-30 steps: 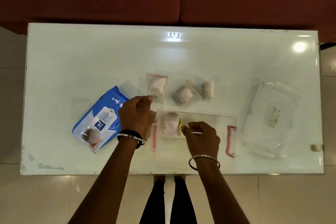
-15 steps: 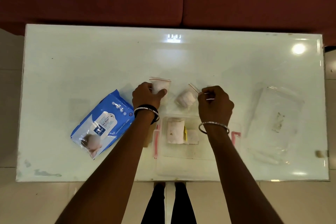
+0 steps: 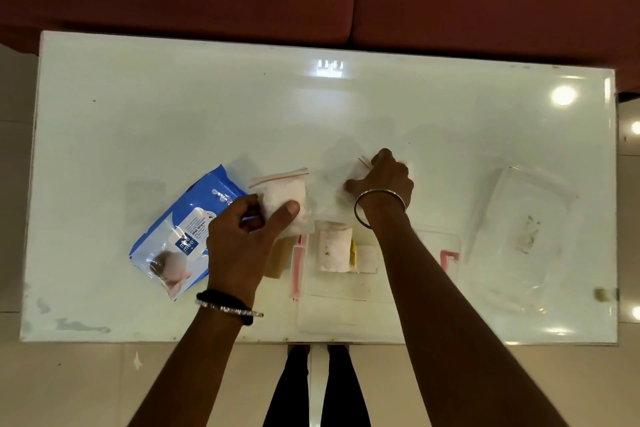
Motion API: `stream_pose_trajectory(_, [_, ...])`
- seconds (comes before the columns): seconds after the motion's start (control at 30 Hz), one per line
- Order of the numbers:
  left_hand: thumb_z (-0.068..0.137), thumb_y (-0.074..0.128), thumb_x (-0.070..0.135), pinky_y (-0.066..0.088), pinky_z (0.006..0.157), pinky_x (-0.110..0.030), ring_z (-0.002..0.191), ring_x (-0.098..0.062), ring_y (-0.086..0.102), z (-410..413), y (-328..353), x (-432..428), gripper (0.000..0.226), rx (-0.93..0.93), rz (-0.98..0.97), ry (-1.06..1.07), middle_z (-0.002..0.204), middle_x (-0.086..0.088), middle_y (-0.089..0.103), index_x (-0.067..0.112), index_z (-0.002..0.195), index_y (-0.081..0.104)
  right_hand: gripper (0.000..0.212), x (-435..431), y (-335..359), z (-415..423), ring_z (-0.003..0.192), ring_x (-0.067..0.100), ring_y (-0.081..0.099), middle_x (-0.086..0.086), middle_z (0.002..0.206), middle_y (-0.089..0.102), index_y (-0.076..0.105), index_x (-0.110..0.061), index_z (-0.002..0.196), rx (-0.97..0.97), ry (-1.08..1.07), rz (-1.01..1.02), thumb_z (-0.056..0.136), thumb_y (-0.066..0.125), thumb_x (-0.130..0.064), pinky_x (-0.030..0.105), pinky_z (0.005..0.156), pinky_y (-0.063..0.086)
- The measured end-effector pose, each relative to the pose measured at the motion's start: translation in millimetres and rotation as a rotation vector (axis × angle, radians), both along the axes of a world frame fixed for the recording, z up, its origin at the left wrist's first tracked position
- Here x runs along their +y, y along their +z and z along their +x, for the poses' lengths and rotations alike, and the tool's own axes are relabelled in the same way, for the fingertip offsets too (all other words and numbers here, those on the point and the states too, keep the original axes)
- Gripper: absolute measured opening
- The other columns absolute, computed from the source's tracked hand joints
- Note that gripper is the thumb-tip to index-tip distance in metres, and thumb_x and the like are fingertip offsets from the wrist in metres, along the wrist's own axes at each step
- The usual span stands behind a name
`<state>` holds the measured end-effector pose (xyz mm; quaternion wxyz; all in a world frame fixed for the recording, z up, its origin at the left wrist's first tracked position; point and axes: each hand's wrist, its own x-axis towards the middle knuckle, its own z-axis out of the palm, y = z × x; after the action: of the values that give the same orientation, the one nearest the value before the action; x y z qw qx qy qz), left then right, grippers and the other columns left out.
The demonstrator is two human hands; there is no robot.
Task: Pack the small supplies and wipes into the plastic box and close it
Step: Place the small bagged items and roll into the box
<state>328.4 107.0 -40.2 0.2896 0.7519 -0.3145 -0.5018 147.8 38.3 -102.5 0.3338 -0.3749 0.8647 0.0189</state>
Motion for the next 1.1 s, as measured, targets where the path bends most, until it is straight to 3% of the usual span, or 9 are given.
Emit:
stream_pose_trajectory(0.17, [0.054,0.072,0.061,0.057,0.062,-0.025,0.079,-0.007,0.072,-12,16,23,0.058,-0.006,-0.003,-0.044,0.09,0.008,0.075,0.024,0.099,0.068,0.043,-2,6,-5,0.103,0.028,0.062,0.008,0.114,0.061,0.062,-0.015,0.108,-0.061,-0.013,-0.085,0.069,0.079,-0.022,0.026,0.073,0.039])
stream_pose_trajectory(0.23, [0.054,0.074,0.059,0.057,0.059,-0.02,0.073,-0.001,0.072,-23,20,30,0.047,0.012,-0.011,-0.065,0.084,0.011,0.075,0.03,0.09,0.068,0.039,2,19,-10,0.095,0.023,0.063,0.006,0.108,0.065,0.065,-0.018,0.101,-0.1,-0.015,-0.228,0.066,0.081,-0.022,0.024,0.07,0.038])
stream_pose_trajectory(0.37, [0.06,0.079,0.052,0.052,0.056,-0.008,0.069,0.006,0.068,-50,16,50,0.035,-0.012,0.005,-0.17,0.079,0.016,0.072,0.033,0.086,0.066,0.038,35,59,-23,0.078,0.014,0.065,-0.002,0.098,0.066,0.065,-0.025,0.096,-0.228,-0.082,-0.566,0.062,0.082,-0.026,0.024,0.063,0.053])
stream_pose_trajectory(0.5, [0.063,0.077,0.055,0.057,0.062,-0.019,0.069,0.002,0.067,-75,6,66,0.033,-0.1,0.064,-0.293,0.078,0.02,0.065,0.036,0.083,0.06,0.038,95,86,-36,0.081,0.004,0.066,-0.011,0.101,0.064,0.06,-0.033,0.097,-0.23,-0.179,-0.7,0.067,0.082,-0.027,0.014,0.063,0.053])
stream_pose_trajectory(0.6, [0.067,0.077,0.051,0.059,0.069,-0.033,0.074,-0.008,0.067,-86,3,71,0.037,-0.191,0.079,-0.321,0.079,0.017,0.061,0.026,0.09,0.064,0.04,136,84,-43,0.084,0.003,0.064,-0.011,0.101,0.06,0.059,-0.034,0.097,-0.171,-0.164,-0.69,0.068,0.083,-0.022,0.017,0.068,0.054])
stream_pose_trajectory(0.67, [0.067,0.076,0.05,0.058,0.067,-0.035,0.074,-0.01,0.066,-88,5,72,0.036,-0.256,0.06,-0.31,0.08,0.014,0.061,0.026,0.091,0.064,0.04,155,74,-45,0.083,0.003,0.062,-0.01,0.1,0.058,0.059,-0.033,0.095,-0.147,-0.139,-0.645,0.067,0.083,-0.017,0.022,0.068,0.056])
stream_pose_trajectory(0.87, [0.069,0.075,0.047,0.052,0.062,-0.02,0.071,-0.007,0.063,-74,18,82,0.033,-0.369,-0.007,-0.263,0.082,0.012,0.063,0.025,0.09,0.063,0.033,161,24,-34,0.083,0.017,0.062,0.001,0.098,0.061,0.066,-0.017,0.094,-0.18,-0.087,-0.447,0.067,0.085,-0.016,0.034,0.07,0.056])
stream_pose_trajectory(0.97, [0.07,0.077,0.042,0.044,0.06,-0.011,0.072,-0.006,0.062,-66,21,83,0.036,-0.357,-0.014,-0.253,0.084,0.012,0.063,0.02,0.096,0.067,0.036,149,6,-24,0.081,0.016,0.061,0.002,0.102,0.06,0.066,-0.016,0.097,-0.21,-0.119,-0.395,0.067,0.085,-0.015,0.035,0.073,0.056])
stream_pose_trajectory(1.1, [0.071,0.077,0.04,0.041,0.06,-0.008,0.073,-0.007,0.062,-57,20,84,0.04,-0.353,-0.014,-0.238,0.088,0.009,0.066,0.017,0.102,0.069,0.034,140,-8,-8,0.08,0.013,0.058,0.004,0.103,0.06,0.067,-0.015,0.096,-0.238,-0.113,-0.368,0.066,0.084,-0.014,0.032,0.073,0.053])
